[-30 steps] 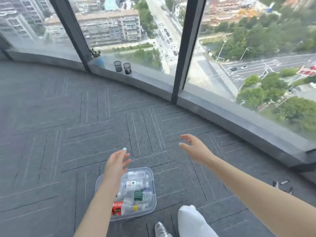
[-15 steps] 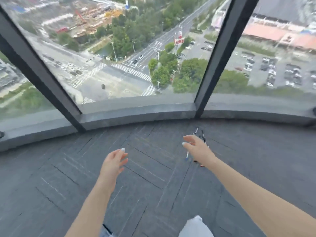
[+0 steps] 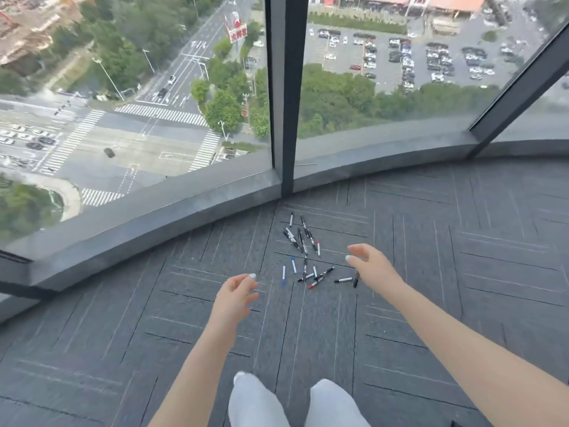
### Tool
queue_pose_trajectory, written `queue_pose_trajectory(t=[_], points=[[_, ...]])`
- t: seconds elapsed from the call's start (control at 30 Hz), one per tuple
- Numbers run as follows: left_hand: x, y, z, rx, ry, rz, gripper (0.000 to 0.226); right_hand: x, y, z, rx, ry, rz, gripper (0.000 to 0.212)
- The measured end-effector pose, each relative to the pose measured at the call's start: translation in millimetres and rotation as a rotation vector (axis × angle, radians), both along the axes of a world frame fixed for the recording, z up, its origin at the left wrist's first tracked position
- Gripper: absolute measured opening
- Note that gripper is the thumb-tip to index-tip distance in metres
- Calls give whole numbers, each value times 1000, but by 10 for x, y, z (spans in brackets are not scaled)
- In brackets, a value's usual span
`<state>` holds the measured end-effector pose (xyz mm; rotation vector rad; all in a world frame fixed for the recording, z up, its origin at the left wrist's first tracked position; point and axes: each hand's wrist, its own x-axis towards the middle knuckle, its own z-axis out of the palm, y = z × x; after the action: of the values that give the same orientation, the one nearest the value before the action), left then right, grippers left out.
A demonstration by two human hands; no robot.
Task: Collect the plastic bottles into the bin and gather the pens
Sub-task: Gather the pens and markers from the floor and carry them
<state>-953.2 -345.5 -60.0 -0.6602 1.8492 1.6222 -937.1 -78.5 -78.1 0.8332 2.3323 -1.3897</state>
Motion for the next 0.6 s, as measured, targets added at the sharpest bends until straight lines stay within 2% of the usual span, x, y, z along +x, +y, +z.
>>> queue_pose_trajectory(t=[0.17, 0.3, 0.43, 0.6], points=[[-776, 200, -358, -49, -21, -121, 22, -440, 132, -387, -33, -54, -102, 36], [-1567, 339, -765, -136, -19, -315, 23, -878, 152, -818, -45, -67, -223, 35], [-2281, 453, -1284, -237, 1, -467, 32, -1313, 115, -1388, -69, -131, -293, 35], [-2807, 555, -2153, -314, 18, -598, 28, -1682, 97, -2265, -93, -197, -249, 34]])
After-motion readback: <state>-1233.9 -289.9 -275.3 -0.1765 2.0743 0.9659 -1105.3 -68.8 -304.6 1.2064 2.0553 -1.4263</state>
